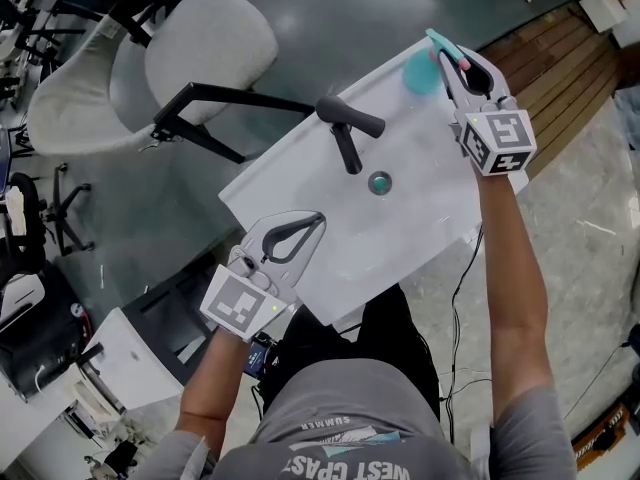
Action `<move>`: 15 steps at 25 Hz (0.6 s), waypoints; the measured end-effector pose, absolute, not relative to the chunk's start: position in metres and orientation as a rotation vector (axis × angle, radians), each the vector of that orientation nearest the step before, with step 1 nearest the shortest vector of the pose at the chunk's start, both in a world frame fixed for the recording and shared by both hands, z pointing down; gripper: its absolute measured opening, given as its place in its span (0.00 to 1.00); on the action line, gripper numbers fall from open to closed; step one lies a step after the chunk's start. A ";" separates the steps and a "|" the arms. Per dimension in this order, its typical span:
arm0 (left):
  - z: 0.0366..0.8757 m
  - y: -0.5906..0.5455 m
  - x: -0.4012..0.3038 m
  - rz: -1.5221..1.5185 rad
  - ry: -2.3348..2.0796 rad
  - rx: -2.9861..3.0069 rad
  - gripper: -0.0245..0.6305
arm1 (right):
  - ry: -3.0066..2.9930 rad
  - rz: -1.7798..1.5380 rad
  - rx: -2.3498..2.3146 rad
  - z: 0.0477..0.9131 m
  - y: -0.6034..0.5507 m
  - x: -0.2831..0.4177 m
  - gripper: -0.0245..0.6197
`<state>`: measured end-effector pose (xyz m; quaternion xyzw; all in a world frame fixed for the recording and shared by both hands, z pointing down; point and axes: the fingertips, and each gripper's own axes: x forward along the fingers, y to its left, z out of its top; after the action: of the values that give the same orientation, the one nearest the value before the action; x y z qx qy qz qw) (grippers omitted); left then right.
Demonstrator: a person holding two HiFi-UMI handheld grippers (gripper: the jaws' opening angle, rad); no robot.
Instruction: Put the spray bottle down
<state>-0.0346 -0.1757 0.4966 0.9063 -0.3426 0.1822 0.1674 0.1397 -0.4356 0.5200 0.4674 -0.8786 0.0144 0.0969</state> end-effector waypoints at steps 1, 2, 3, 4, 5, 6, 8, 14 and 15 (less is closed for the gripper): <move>0.497 -0.175 -0.034 0.520 -0.973 2.583 0.04 | -2.600 0.048 1.377 0.521 -0.434 0.140 0.16; 0.497 -0.174 -0.033 0.521 -0.970 2.586 0.04 | -2.598 0.055 1.370 0.523 -0.433 0.140 0.17; 0.497 -0.173 -0.033 0.522 -0.968 2.585 0.04 | -2.597 0.062 1.362 0.524 -0.432 0.140 0.18; 0.497 -0.172 -0.033 0.524 -0.968 2.582 0.04 | -2.596 0.069 1.353 0.526 -0.431 0.140 0.19; 0.497 -0.172 -0.033 0.525 -0.969 2.580 0.04 | -2.597 0.075 1.345 0.527 -0.430 0.139 0.20; 0.497 -0.172 -0.033 0.525 -0.970 2.579 0.04 | -2.598 0.079 1.336 0.527 -0.429 0.138 0.21; 0.496 -0.171 -0.034 0.525 -0.974 2.579 0.04 | -2.603 0.083 1.316 0.527 -0.427 0.136 0.23; 0.491 -0.167 -0.034 0.523 -0.981 2.584 0.04 | -2.568 0.100 1.307 0.532 -0.423 0.137 0.35; 0.491 -0.166 -0.035 0.523 -0.983 2.584 0.04 | -2.560 0.101 1.315 0.533 -0.422 0.138 0.36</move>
<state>-0.0351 -0.1663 0.4909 0.9061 -0.3445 0.1833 0.1631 0.1381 -0.4223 0.5326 0.4525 -0.8815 0.0348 0.1305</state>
